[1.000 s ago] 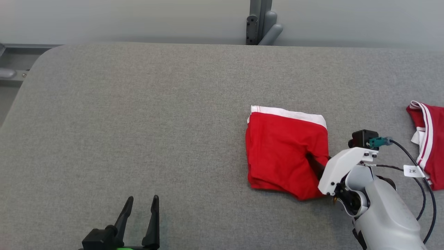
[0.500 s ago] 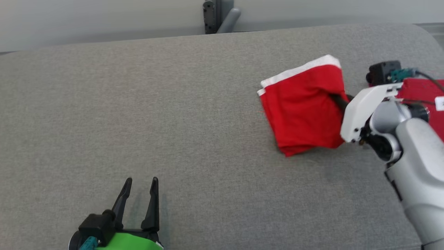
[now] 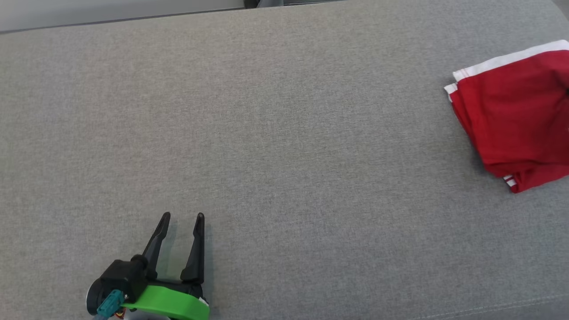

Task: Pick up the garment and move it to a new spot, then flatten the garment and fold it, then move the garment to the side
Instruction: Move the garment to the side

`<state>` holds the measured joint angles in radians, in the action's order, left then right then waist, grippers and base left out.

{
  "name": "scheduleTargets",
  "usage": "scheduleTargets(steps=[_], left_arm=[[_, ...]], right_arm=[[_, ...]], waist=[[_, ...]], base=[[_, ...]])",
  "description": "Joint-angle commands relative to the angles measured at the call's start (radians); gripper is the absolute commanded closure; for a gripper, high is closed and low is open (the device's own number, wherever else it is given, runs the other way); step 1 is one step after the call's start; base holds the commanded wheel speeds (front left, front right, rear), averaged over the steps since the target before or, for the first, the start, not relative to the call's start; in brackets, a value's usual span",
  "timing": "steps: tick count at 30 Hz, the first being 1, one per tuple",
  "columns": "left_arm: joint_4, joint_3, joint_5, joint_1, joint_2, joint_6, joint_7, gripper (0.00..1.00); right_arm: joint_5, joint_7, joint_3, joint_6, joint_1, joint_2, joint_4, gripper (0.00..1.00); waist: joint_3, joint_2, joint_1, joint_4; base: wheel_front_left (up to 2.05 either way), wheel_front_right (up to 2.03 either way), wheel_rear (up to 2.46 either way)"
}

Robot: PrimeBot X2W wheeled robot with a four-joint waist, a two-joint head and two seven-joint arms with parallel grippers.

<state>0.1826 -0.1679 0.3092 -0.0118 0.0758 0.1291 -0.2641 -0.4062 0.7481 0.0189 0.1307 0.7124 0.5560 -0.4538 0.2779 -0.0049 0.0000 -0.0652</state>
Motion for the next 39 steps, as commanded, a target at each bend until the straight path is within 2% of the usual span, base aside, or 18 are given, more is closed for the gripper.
scheduleTargets(steps=[1,5,6,7,13,15,18,21,27,30,32,33,35,36,39], left_arm=[[0.000,-0.002,0.006,-0.017,0.006,0.003,0.000,0.00],[-0.001,0.003,0.012,-0.024,0.005,0.003,0.000,0.00],[0.000,0.003,0.013,-0.024,0.005,0.003,0.000,0.00],[0.001,0.004,0.014,-0.024,0.005,0.003,0.000,0.00],[0.016,0.006,0.015,-0.005,-0.001,0.003,0.000,0.00],[0.020,0.022,0.015,0.008,-0.005,0.003,0.000,0.00],[0.024,0.030,0.014,0.024,-0.011,0.003,0.000,0.00],[0.029,0.059,0.006,0.039,-0.010,0.003,0.000,0.00],[0.030,0.096,-0.002,0.077,-0.013,0.003,0.000,0.00],[0.048,0.094,-0.008,0.093,-0.009,0.003,0.000,0.00],[0.065,0.089,-0.005,0.103,-0.009,0.003,0.000,0.00],[0.065,0.089,-0.005,0.103,-0.009,0.003,0.000,0.00],[0.073,0.091,-0.006,0.111,-0.009,0.003,0.000,0.00],[0.078,0.094,-0.009,0.113,-0.010,0.003,0.000,0.00],[0.086,0.096,-0.009,0.120,-0.012,0.003,0.000,0.00]], right_arm=[[0.032,0.002,-0.009,0.000,0.013,0.014,-0.015,1.00],[0.138,-0.023,-0.035,0.000,-0.004,0.041,-0.068,1.00],[0.167,-0.044,-0.040,0.000,-0.011,0.046,-0.077,0.67],[0.190,-0.073,-0.050,0.000,-0.015,0.046,-0.091,0.00],[0.285,-0.229,-0.118,-0.001,-0.052,-0.015,-0.150,0.00],[0.272,-0.311,-0.134,-0.001,-0.082,-0.066,-0.126,0.00],[0.282,-0.393,-0.112,-0.001,-0.105,-0.072,-0.065,0.00],[0.259,-0.488,-0.111,0.000,-0.155,-0.129,0.011,0.00],[0.214,-0.634,-0.110,-0.001,-0.317,-0.207,0.164,0.00],[0.238,-0.713,-0.107,-0.001,-0.425,-0.242,0.203,0.00],[0.259,-0.770,-0.117,-0.001,-0.501,-0.284,0.212,0.00],[0.259,-0.770,-0.117,-0.001,-0.501,-0.284,0.212,0.00],[0.273,-0.834,-0.134,-0.001,-0.567,-0.334,0.208,0.00],[0.284,-0.903,-0.122,-0.001,-0.627,-0.378,0.192,0.00],[0.308,-0.957,-0.109,0.000,-0.673,-0.411,0.157,0.00]], waist=[[0.027,0.0049,0.0000,0.030],[0.047,0.0049,0.0000,0.057],[0.050,0.0049,0.0000,0.062],[0.052,0.0049,0.0000,0.065],[0.027,0.0049,0.0000,0.072],[-0.006,0.0049,0.0000,0.063],[-0.042,0.0049,0.0000,0.052],[-0.093,0.0049,0.0000,0.047],[-0.188,0.0049,0.0000,0.053],[-0.234,0.0049,0.0000,0.068],[-0.264,0.0049,0.0000,0.079],[-0.264,0.0049,0.0000,0.079],[-0.283,0.0049,0.0000,0.089],[-0.294,0.0049,0.0000,0.097],[-0.303,0.0049,0.0000,0.102]], base=[[0.00,0.00,0.00],[0.00,0.00,0.00],[0.00,0.00,0.00],[0.00,0.00,0.00],[0.00,0.00,0.00],[0.00,0.00,0.00],[0.00,0.00,0.00],[0.00,0.00,0.00],[0.00,0.00,0.00],[0.00,0.00,0.00],[0.00,0.00,0.00],[0.00,0.00,0.00],[0.00,0.00,0.00],[0.00,0.00,0.00],[0.00,0.00,0.00]])
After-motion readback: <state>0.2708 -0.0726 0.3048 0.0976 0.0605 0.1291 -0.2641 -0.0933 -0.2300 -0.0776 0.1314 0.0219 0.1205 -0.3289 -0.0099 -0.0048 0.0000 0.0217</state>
